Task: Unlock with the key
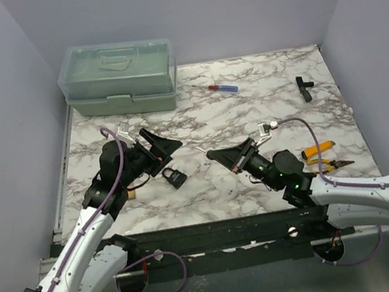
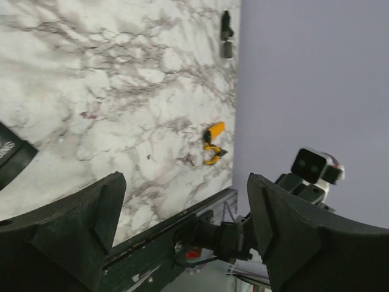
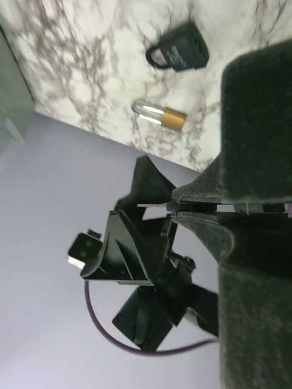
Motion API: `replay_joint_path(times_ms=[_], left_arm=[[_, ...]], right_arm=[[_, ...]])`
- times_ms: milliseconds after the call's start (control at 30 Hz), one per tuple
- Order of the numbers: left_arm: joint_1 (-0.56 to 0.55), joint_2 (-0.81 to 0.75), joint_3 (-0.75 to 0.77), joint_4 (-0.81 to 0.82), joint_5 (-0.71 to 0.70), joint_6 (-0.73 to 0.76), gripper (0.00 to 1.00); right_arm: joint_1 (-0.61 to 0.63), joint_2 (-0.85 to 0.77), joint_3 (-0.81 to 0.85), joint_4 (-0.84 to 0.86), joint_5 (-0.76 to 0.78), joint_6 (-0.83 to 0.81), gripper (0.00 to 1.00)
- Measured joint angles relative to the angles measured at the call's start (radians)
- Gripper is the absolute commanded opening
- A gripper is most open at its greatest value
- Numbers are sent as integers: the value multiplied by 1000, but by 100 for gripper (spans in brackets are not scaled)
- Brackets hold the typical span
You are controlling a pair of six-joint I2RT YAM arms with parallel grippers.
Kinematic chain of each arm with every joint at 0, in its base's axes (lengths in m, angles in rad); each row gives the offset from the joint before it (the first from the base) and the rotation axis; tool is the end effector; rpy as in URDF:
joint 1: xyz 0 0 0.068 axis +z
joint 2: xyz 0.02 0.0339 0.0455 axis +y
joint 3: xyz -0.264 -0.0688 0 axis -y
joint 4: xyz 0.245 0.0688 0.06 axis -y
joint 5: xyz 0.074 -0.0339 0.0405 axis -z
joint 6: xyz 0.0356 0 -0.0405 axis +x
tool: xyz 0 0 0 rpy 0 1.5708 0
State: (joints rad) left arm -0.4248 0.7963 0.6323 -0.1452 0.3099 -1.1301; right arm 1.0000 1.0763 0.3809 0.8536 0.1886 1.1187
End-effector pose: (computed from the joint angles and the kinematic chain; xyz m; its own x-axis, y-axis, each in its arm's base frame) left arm 0.1683 -0.0881 0.2886 -0.7127 -0.6230 -0.3224 0.0296 0.4325 -0.9011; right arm 0.1293 0.1890 0.2521 -0.6163 0.6755 -0.4048 -0.3939 0.1807 0.9012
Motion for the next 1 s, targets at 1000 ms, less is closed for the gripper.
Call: replay_joint_path(times_ms=[1000], left_arm=[[-40,743,467,-753,-325,5,90]], right_arm=[[-1,-468,-86,-733,430,-124,1]])
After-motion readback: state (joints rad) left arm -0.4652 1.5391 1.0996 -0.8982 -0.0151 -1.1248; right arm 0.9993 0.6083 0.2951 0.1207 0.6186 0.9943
